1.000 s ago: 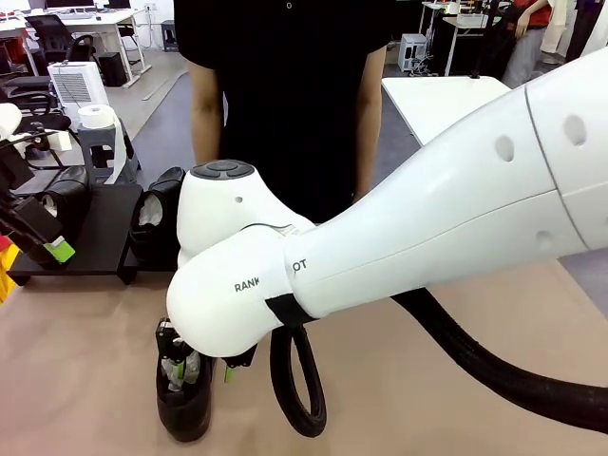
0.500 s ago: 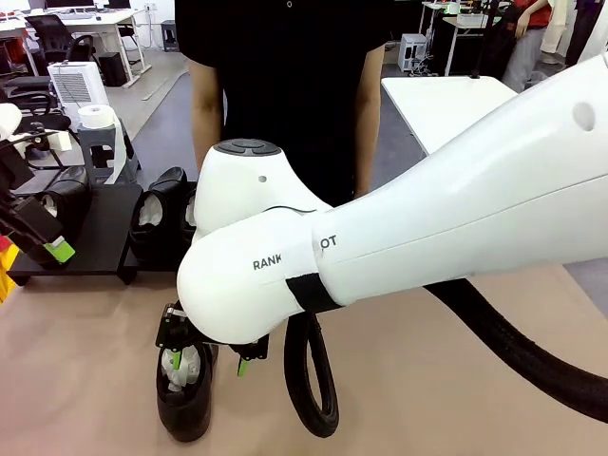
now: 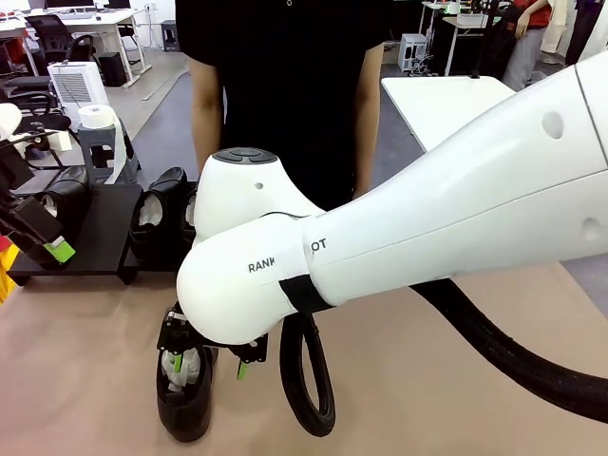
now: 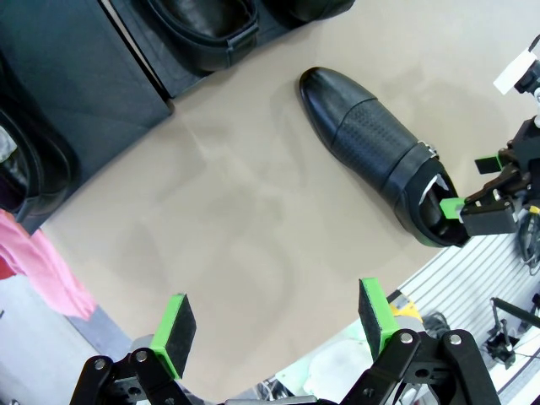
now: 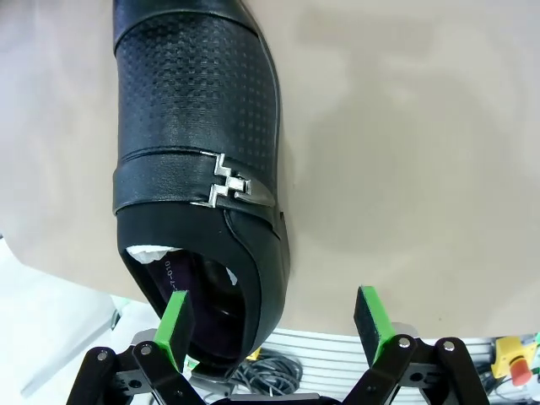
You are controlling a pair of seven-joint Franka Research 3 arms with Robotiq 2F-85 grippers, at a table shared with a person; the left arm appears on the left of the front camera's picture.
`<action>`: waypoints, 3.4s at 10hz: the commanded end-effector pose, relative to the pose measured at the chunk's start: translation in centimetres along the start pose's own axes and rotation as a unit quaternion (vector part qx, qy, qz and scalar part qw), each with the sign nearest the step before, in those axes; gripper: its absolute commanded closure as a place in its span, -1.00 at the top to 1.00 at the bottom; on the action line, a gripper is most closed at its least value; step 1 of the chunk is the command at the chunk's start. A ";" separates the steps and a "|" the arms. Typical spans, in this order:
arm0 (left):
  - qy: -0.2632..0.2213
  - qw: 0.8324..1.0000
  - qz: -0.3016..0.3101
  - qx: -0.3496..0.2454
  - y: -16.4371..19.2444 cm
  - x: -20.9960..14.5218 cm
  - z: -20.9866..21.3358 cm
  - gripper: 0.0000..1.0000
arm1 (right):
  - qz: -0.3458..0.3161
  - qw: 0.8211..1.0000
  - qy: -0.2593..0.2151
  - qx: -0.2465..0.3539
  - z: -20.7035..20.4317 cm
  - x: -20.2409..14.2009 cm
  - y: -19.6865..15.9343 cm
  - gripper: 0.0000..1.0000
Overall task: Organize the shoes by placing them on the stand.
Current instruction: Place the Shoe from the middle of the table onto the Shoes Stand.
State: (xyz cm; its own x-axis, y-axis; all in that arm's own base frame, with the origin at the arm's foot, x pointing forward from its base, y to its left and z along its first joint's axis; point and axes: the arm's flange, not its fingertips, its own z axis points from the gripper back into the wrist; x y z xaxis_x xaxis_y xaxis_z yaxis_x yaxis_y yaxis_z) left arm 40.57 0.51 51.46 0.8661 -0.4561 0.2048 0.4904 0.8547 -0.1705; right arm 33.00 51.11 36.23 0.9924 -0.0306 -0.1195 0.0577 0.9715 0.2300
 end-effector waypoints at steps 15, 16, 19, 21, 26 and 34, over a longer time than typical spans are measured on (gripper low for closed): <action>0.014 0.998 0.057 -0.006 -11.8 -2.8 -0.5 1.00 | -0.084 0.985 -0.146 0.029 13.6 2.8 -17.7 1.00; -0.033 0.997 0.039 0.065 -10.1 -2.5 -0.2 1.00 | -0.084 0.985 -0.146 0.029 13.6 2.8 -17.7 1.00; -0.002 0.999 0.033 0.019 -11.4 -2.2 0.0 1.00 | -0.084 0.985 -0.146 0.029 13.6 2.8 -17.7 1.00; 0.034 0.981 0.189 -0.028 -18.7 -2.5 -3.2 1.00 | -0.084 0.985 -0.146 0.029 13.6 2.8 -17.7 1.00; 0.079 0.974 0.209 -0.041 -21.9 -2.7 -6.8 1.00 | -0.084 0.985 -0.146 0.029 13.6 2.8 -17.7 1.00; 0.090 0.947 0.305 0.038 -24.9 3.4 -15.2 1.00 | -0.084 0.985 -0.146 0.029 13.6 2.8 -17.7 1.00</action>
State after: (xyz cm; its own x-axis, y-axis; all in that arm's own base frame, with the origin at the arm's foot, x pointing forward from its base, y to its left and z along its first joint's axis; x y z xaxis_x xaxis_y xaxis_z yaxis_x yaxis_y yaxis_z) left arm 32.06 -25.59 41.84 0.9944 0.0647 -0.0841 -0.0779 0.9833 -0.1647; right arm 36.10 30.87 44.75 0.9507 -0.2813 0.1307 0.2367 0.9303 0.2801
